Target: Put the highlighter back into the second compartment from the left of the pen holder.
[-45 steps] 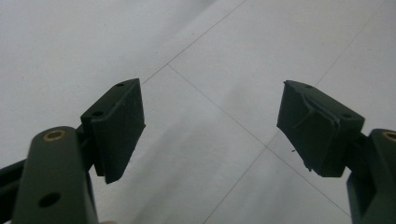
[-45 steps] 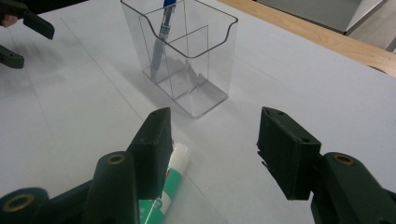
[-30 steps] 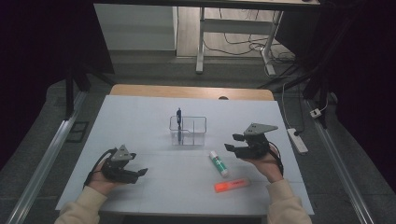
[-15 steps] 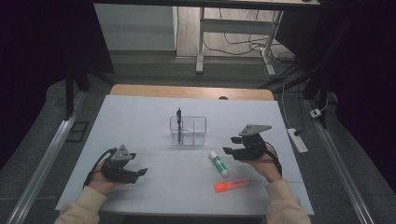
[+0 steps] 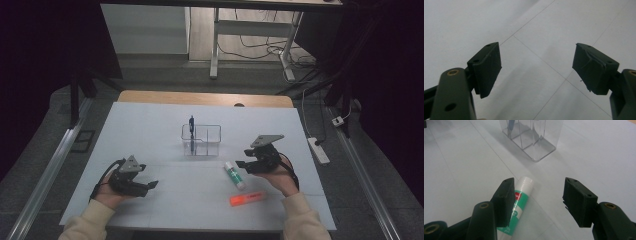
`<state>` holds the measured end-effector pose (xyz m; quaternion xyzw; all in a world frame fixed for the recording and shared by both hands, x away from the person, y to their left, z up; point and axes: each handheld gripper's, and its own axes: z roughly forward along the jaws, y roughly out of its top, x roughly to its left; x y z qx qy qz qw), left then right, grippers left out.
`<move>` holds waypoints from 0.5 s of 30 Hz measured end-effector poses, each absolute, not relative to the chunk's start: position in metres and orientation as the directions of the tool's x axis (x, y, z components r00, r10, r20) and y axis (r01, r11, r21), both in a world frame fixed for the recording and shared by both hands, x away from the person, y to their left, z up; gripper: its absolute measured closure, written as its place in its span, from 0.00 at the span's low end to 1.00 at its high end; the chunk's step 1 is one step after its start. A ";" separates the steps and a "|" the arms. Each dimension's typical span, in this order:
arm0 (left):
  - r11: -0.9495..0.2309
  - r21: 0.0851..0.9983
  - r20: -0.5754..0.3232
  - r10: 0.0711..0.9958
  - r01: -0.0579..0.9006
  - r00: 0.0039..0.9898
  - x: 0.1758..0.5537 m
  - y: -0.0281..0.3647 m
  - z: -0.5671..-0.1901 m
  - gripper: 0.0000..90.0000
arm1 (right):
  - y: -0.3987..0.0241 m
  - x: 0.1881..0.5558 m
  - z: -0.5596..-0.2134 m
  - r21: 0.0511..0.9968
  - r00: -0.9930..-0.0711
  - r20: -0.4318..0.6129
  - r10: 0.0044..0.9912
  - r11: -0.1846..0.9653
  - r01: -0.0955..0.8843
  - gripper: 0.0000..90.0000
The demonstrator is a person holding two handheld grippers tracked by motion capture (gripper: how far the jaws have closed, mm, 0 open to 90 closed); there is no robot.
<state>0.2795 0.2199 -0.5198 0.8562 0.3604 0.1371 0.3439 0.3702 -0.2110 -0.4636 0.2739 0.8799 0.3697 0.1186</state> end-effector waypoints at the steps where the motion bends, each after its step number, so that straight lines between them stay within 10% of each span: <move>1: -0.505 0.687 -0.013 0.711 0.523 0.703 0.279 0.220 -0.520 0.25 | -0.210 0.370 -0.464 0.711 -0.822 -0.005 0.570 0.580 0.398 0.47; 15: -0.509 0.685 -0.011 0.708 0.521 0.706 0.279 0.220 -0.520 0.25 | -0.190 0.366 -0.463 0.673 -0.838 0.009 0.546 0.616 0.409 0.45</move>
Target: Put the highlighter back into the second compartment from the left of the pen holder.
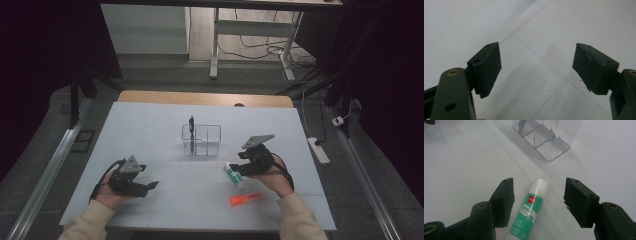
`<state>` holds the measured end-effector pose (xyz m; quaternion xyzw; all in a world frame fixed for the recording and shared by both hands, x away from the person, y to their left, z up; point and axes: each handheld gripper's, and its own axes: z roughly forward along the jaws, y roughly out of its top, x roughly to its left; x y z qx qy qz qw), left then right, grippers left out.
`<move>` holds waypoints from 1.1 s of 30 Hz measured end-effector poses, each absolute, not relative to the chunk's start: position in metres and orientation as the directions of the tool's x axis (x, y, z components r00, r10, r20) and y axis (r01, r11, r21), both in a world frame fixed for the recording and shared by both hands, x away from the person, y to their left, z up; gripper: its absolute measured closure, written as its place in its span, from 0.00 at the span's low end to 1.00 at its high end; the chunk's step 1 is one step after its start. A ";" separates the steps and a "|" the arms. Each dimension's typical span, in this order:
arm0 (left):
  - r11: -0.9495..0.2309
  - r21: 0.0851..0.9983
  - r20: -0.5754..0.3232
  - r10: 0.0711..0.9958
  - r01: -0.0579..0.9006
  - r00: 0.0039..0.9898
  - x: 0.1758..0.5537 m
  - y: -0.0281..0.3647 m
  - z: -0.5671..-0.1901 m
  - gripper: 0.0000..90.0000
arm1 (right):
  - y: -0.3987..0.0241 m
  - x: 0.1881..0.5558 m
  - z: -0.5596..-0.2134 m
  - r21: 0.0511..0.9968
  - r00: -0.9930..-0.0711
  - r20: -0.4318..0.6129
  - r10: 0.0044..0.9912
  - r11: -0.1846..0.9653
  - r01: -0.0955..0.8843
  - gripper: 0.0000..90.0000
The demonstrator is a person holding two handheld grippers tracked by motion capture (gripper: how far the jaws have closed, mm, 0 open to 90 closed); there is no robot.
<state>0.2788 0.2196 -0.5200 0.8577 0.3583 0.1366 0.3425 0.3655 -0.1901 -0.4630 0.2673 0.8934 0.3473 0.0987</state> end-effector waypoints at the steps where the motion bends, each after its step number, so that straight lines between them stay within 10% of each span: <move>1: -0.509 0.686 -0.011 0.708 0.521 0.706 0.279 0.220 -0.520 0.25 | -0.190 0.365 -0.463 0.673 -0.839 0.010 0.544 0.617 0.408 0.45; 33: -0.517 0.679 -0.013 0.701 0.522 0.713 0.279 0.220 -0.521 0.25 | -0.213 0.339 -0.463 0.534 -0.953 0.014 0.301 0.804 0.262 0.45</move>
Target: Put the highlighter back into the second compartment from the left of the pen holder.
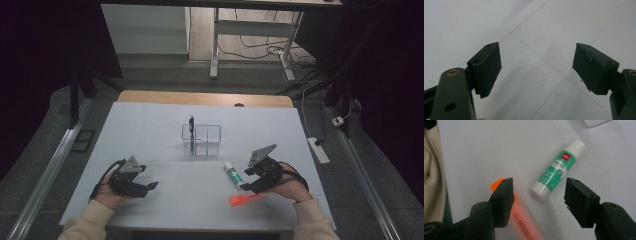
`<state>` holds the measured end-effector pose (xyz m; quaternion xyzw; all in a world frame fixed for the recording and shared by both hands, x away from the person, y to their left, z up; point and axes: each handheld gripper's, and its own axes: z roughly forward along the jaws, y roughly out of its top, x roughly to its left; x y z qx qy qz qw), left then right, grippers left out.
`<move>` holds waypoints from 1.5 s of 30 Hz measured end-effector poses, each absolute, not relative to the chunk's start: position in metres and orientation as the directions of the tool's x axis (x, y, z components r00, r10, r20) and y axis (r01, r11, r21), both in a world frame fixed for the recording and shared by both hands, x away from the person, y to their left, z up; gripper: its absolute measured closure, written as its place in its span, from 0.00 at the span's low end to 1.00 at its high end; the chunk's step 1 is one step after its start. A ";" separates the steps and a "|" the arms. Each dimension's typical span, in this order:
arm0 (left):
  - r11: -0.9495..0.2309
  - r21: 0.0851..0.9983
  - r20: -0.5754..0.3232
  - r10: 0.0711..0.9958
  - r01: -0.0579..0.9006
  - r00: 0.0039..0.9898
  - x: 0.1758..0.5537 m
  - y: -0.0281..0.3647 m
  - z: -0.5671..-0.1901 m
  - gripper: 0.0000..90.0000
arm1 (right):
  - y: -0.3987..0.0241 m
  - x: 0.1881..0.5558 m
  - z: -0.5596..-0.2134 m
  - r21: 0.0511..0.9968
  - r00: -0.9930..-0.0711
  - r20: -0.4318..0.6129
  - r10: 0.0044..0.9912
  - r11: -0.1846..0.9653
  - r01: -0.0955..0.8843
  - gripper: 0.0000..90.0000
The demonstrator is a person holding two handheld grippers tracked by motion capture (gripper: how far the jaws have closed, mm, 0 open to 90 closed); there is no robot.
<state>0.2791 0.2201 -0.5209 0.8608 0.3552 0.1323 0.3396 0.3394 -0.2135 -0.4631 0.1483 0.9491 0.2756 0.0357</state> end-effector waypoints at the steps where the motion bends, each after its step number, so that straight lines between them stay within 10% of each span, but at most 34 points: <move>1: -0.518 0.678 -0.013 0.701 0.521 0.713 0.279 0.220 -0.521 0.25 | -0.213 0.337 -0.463 0.533 -0.957 0.017 0.290 0.807 0.254 0.45; 27: -0.528 0.672 -0.011 0.693 0.518 0.721 0.279 0.219 -0.521 0.25 | -0.180 0.309 -0.490 0.377 -0.998 0.006 0.055 0.925 0.053 0.48; 45: -0.533 0.671 -0.008 0.690 0.516 0.723 0.278 0.217 -0.521 0.25 | -0.180 0.311 -0.499 0.333 -0.999 -0.024 -0.025 0.942 -0.032 0.73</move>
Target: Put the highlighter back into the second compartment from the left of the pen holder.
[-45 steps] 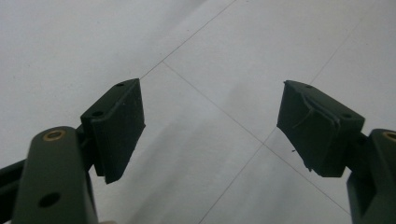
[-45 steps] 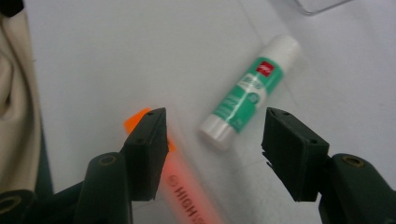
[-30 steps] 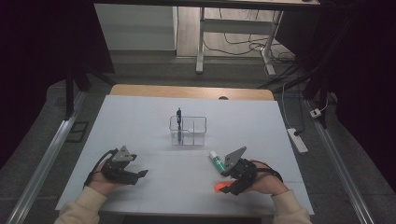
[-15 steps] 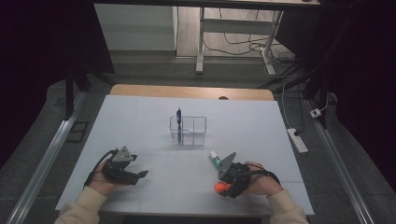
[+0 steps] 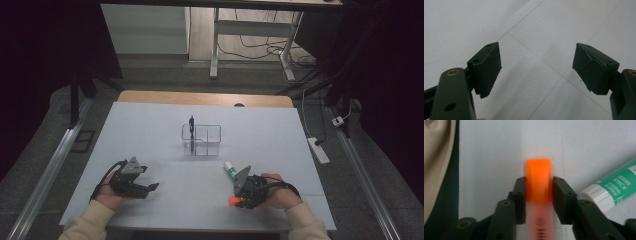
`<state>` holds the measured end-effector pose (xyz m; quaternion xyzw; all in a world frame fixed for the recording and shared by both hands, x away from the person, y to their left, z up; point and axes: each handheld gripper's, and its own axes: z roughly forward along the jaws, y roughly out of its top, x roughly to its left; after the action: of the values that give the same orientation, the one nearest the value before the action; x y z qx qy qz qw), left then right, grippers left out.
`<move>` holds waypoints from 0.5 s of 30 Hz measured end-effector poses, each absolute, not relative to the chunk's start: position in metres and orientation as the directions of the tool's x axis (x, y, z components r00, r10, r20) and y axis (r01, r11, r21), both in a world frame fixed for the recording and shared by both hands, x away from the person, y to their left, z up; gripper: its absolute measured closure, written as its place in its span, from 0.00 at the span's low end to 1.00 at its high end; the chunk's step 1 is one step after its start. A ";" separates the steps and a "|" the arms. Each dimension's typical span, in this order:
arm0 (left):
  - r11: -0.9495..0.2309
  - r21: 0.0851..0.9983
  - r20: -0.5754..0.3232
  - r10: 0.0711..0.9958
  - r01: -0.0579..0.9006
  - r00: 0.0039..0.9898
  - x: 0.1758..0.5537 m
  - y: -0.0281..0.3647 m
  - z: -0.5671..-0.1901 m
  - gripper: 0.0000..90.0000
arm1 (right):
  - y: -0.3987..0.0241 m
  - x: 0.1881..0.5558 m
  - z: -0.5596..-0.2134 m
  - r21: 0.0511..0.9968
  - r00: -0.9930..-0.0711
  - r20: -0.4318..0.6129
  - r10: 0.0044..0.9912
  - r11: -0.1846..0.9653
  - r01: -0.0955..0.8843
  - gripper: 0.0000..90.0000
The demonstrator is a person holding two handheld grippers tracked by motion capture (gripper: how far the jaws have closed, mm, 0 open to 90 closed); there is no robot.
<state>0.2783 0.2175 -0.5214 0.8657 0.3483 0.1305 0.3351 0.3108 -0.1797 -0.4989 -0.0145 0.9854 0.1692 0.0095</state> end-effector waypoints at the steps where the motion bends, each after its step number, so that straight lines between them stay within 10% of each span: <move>1: -0.531 0.672 -0.009 0.691 0.516 0.723 0.278 0.217 -0.521 0.25 | -0.179 0.310 -0.499 0.335 -0.999 -0.031 -0.033 0.941 -0.042 0.73; 15: -0.532 0.672 -0.007 0.691 0.515 0.723 0.278 0.218 -0.521 0.25 | -0.180 0.310 -0.495 0.340 -0.999 -0.035 -0.020 0.940 -0.031 0.74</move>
<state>0.2783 0.2180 -0.5213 0.8653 0.3486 0.1312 0.3354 0.3103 -0.1804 -0.4953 -0.0129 0.9847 0.1729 0.0155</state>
